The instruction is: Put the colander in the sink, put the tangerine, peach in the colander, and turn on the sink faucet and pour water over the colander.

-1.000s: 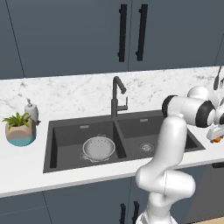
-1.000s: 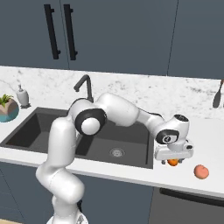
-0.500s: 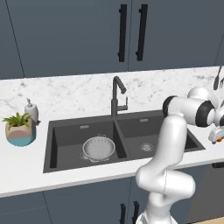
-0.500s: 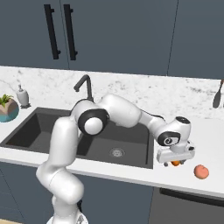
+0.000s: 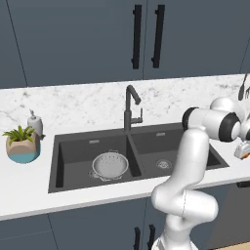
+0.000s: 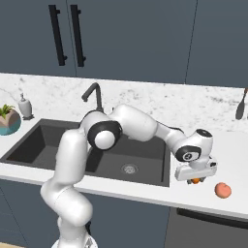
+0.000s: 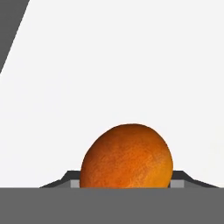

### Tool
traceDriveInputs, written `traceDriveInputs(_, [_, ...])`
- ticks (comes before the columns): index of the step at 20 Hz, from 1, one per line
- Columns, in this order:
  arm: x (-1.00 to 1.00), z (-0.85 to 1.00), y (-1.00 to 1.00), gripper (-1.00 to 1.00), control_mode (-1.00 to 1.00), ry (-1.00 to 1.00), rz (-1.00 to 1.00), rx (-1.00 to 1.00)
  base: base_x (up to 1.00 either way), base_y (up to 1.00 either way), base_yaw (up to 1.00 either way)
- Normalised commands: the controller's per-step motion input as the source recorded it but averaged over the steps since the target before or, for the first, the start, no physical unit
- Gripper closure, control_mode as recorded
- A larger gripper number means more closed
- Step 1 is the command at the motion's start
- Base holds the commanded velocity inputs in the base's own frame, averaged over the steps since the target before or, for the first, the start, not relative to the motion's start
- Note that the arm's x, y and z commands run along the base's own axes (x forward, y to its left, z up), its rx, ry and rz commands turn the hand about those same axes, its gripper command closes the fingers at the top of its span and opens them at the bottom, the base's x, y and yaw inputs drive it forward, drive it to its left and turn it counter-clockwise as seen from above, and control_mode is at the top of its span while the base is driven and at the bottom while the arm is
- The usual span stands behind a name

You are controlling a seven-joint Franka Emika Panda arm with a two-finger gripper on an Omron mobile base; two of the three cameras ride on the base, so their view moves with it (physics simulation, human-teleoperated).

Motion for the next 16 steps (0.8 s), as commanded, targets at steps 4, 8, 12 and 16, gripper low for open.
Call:
traceDriveInputs(4, [-0.18,0.01,0.20,1.00,-1.00,-0.05,0.02,0.00,0.00,0.00,0.00])
traceDriveInputs(8, [-0.21,0.20,0.65,1.00,-1.00,-0.09,0.01,0.00,0.00,0.00,0.00])
traceDriveInputs(12, [-0.20,0.50,0.98,1.00,-1.00,-0.16,0.00,0.00,0.00,0.00,0.00])
traceDriveInputs(16, [-0.08,0.74,1.00,1.00,-1.00,-0.18,-0.02,0.00,0.00,0.00,0.00])
